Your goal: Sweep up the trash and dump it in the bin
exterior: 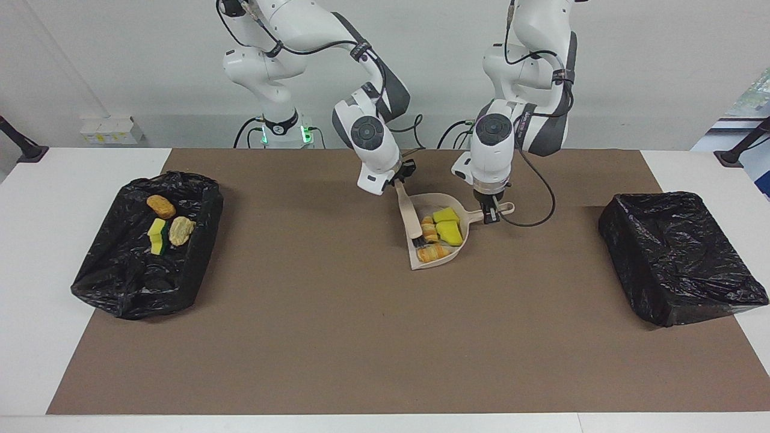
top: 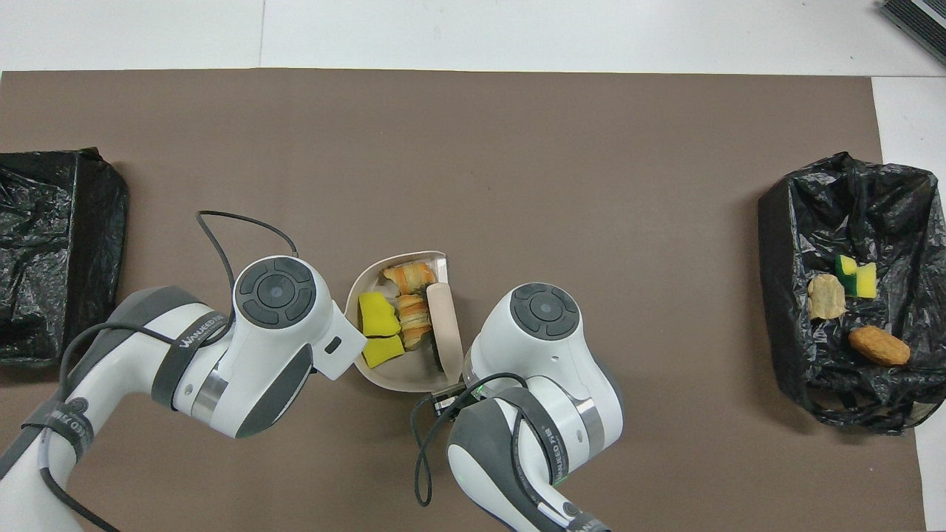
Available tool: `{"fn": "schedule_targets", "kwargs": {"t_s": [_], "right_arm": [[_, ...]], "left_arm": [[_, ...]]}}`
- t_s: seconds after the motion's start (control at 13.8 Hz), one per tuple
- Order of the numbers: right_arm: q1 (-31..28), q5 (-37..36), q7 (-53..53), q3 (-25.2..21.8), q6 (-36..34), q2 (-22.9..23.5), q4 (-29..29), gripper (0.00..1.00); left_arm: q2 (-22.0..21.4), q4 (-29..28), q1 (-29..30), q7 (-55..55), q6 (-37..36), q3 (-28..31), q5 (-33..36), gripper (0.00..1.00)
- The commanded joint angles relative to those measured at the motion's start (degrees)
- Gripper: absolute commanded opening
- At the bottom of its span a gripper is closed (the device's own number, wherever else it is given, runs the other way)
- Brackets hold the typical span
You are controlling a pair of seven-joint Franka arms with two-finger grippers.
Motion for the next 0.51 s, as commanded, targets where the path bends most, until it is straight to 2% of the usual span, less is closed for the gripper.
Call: {"fn": "schedule_targets", "kwargs": {"t_s": [0.0,0.15,0.29,0.44], "right_arm": [[-1.56,1.78,-0.94,-0.18,-3.57,-2.61,0.36,0.0],[-4.28,0.99,-0.32,-0.27,-7.97,-6.03,0.27,0.0],[-4.99,-1.03,0.38,-0.53,-8.96,-9.99,-2.09,0.0],[-5.35,-1.3,5.72,-0.53,-9.4,-12.55,-4.99,0.0]], "left_arm": [[-1.78,-2.17,-0.87,-0.07,-0.06,0.42,1.21,0.0],[-1.6,-1.82,-0.25,0.11,0.29,0.5,1.21,0.0],[-1.34,-1.65,0.97,0.55,0.9,0.5,1.12,0.0],[-1.69,-1.65,2.82,1.68,3.0,0.5,1.12,0.0]]}}
